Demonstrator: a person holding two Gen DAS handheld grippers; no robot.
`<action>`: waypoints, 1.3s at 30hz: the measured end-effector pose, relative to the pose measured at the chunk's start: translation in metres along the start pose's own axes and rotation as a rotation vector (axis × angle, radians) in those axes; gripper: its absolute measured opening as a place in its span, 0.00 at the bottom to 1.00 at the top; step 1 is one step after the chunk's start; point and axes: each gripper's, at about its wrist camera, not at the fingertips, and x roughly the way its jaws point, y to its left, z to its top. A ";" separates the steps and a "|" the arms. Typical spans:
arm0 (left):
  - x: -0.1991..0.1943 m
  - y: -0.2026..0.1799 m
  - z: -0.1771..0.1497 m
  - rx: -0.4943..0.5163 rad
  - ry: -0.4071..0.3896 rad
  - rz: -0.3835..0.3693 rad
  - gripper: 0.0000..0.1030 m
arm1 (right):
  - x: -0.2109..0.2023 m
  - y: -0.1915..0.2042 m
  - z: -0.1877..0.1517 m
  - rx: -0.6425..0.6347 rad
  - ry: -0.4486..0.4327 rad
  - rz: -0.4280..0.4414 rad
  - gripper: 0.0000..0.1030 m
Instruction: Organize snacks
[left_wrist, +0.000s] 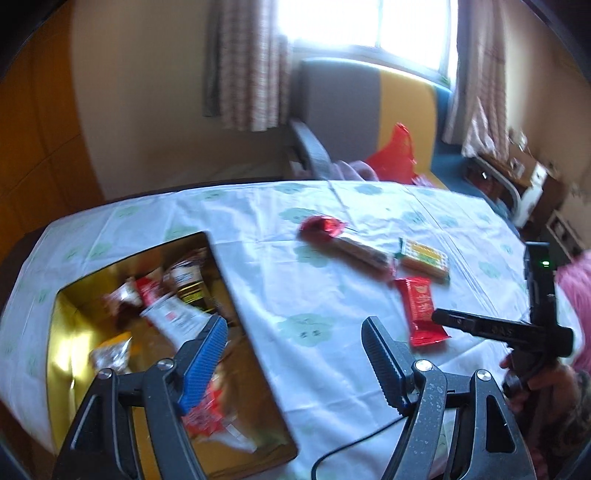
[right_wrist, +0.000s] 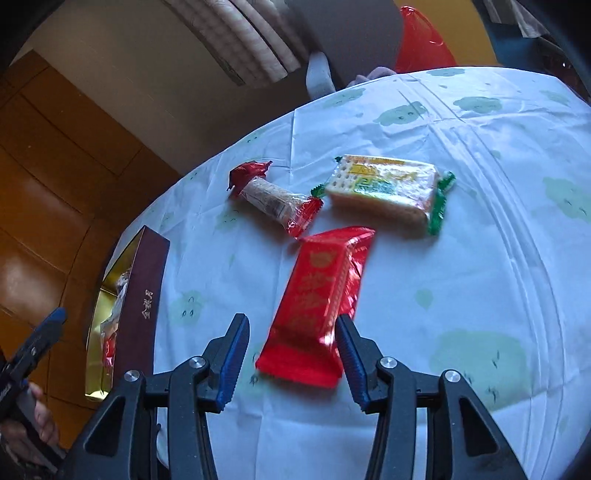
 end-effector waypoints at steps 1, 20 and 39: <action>0.005 -0.006 0.002 0.011 0.011 -0.013 0.73 | -0.005 -0.002 -0.004 -0.005 -0.009 -0.019 0.49; 0.138 -0.148 0.018 0.224 0.276 -0.211 0.73 | -0.040 -0.039 -0.035 -0.101 -0.058 -0.315 0.49; 0.111 -0.114 -0.052 0.218 0.194 -0.094 0.38 | -0.036 -0.036 -0.027 -0.142 -0.042 -0.291 0.51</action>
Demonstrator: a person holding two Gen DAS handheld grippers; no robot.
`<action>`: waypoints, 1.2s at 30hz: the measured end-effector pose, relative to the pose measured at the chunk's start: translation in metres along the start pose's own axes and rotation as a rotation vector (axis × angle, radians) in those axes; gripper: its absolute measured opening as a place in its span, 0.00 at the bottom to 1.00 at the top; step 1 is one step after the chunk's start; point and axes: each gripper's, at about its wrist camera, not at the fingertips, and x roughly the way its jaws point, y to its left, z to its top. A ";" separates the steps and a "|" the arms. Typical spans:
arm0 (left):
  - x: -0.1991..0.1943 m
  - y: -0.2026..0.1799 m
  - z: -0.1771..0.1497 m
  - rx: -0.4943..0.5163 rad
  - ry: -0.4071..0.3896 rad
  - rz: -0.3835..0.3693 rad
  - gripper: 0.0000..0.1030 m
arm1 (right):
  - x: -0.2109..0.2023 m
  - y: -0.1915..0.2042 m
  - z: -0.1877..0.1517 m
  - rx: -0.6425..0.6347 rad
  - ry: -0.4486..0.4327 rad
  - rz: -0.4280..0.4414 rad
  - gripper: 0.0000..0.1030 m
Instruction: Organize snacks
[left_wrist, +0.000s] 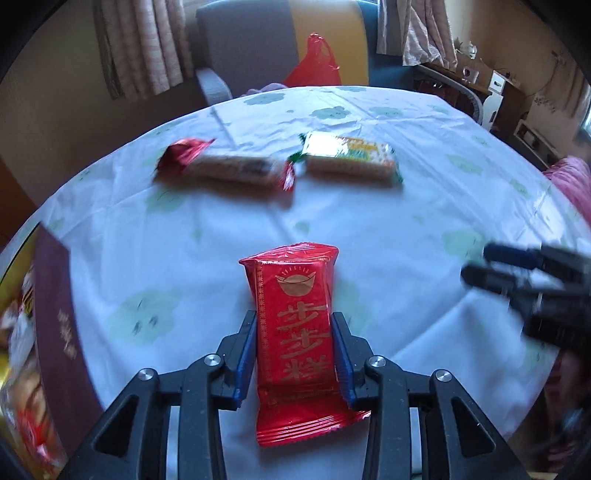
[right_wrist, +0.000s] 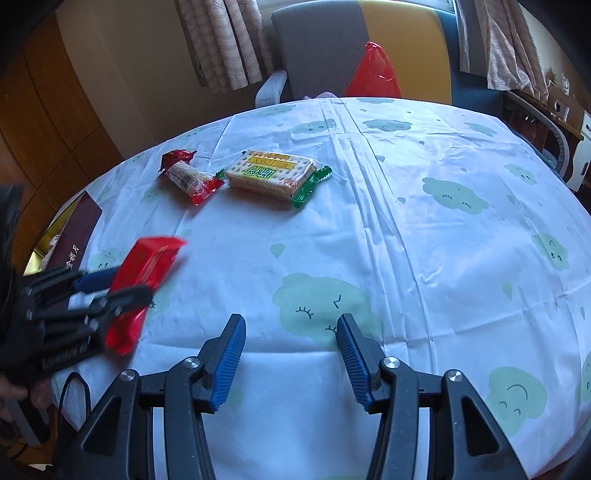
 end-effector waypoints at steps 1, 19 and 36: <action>-0.003 0.006 -0.008 -0.025 -0.004 -0.007 0.38 | 0.000 0.001 0.003 -0.004 0.004 0.013 0.51; -0.026 0.031 -0.052 -0.070 -0.114 -0.030 0.37 | 0.046 0.120 0.140 -0.330 -0.008 0.202 0.51; -0.023 0.034 -0.052 -0.109 -0.124 -0.051 0.37 | 0.179 0.200 0.207 -0.623 0.181 0.092 0.60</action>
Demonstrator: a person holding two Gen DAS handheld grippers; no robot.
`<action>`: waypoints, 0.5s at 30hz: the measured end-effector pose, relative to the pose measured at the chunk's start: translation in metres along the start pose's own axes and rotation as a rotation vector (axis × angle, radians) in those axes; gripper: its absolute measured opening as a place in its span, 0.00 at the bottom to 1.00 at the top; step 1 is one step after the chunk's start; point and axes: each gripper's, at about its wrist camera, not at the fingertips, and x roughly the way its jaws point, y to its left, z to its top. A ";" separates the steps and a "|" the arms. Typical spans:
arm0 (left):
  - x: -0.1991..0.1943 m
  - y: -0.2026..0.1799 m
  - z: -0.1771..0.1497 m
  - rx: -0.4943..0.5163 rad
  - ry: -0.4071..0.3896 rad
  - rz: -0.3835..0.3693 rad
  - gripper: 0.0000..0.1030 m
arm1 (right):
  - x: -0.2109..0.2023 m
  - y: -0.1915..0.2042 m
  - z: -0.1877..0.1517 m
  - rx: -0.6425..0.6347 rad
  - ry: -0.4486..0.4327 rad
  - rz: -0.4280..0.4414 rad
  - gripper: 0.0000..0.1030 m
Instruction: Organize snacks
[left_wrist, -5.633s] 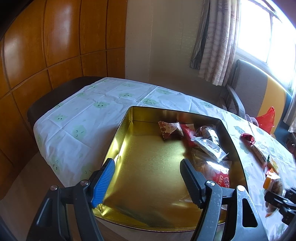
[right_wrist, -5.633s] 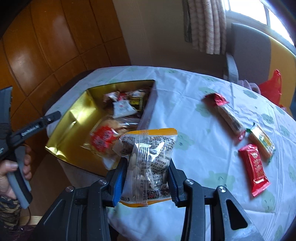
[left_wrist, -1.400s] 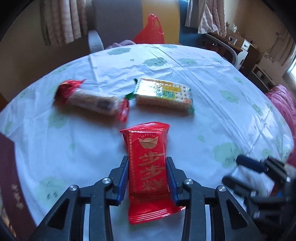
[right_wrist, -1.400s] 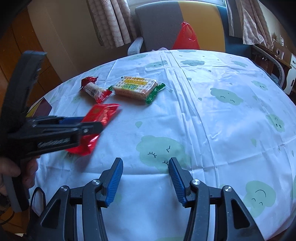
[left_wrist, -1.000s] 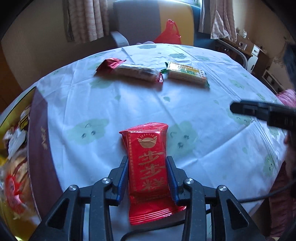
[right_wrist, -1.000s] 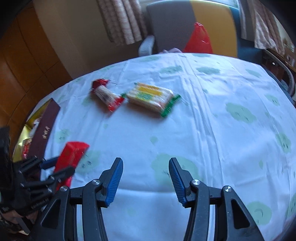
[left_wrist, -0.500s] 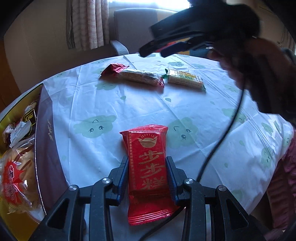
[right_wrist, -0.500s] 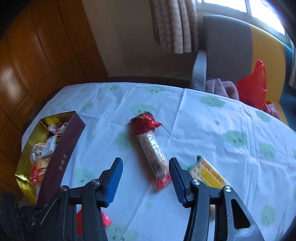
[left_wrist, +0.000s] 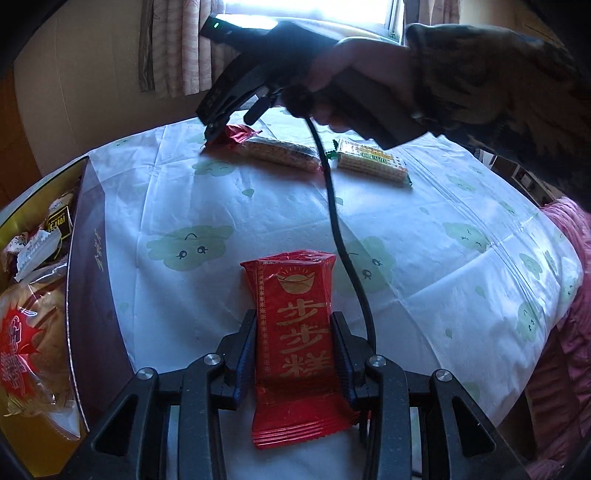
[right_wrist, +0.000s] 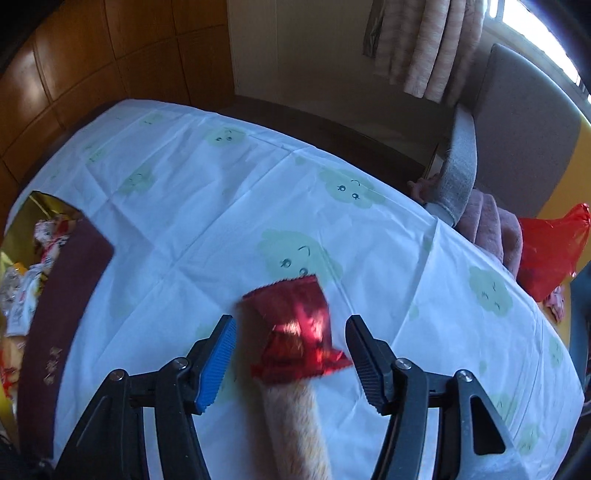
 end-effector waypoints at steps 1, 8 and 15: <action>0.000 0.000 0.000 0.001 -0.001 0.000 0.37 | 0.005 0.001 0.001 -0.003 0.016 -0.002 0.60; -0.001 -0.001 0.000 -0.005 0.001 -0.002 0.37 | -0.030 0.003 -0.015 0.056 -0.096 -0.010 0.34; -0.001 0.000 0.000 -0.014 0.007 -0.002 0.37 | -0.099 -0.001 -0.062 0.157 -0.151 0.012 0.34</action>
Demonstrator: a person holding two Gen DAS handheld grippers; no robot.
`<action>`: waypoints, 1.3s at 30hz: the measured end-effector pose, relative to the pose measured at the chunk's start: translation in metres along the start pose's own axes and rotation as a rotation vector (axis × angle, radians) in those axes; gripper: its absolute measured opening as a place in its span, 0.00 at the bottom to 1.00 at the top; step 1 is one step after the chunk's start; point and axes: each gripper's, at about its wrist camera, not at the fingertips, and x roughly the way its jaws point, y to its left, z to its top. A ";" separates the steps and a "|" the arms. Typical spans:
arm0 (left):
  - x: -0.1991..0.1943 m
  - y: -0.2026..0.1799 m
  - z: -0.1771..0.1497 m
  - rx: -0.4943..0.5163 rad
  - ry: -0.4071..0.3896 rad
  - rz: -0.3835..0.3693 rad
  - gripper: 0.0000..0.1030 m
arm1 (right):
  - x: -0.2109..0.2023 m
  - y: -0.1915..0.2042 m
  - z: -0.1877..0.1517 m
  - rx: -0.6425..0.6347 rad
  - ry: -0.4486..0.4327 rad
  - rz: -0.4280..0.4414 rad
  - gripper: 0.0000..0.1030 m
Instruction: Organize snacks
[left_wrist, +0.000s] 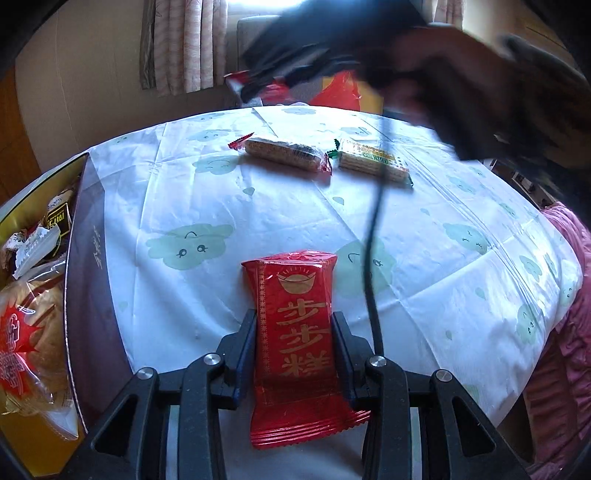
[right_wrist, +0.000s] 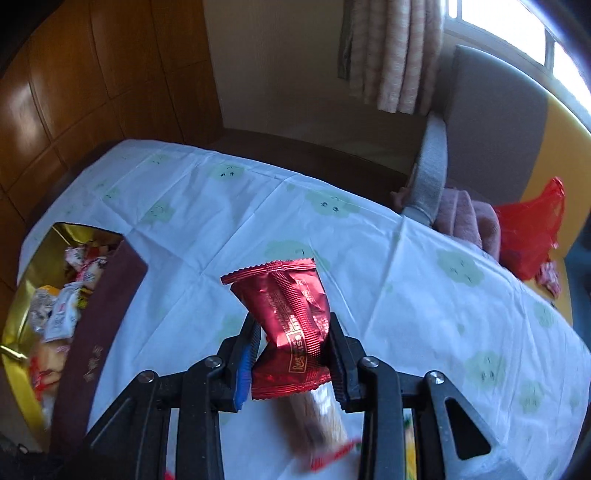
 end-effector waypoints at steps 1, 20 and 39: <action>0.000 0.000 0.000 -0.001 0.001 0.000 0.37 | -0.004 0.000 -0.008 0.015 0.005 -0.002 0.34; 0.003 0.001 0.006 -0.024 0.036 0.006 0.37 | -0.070 -0.015 -0.190 0.286 0.087 0.021 0.56; 0.004 -0.003 0.006 -0.011 0.049 0.036 0.38 | -0.049 -0.012 -0.183 0.215 0.083 -0.059 0.38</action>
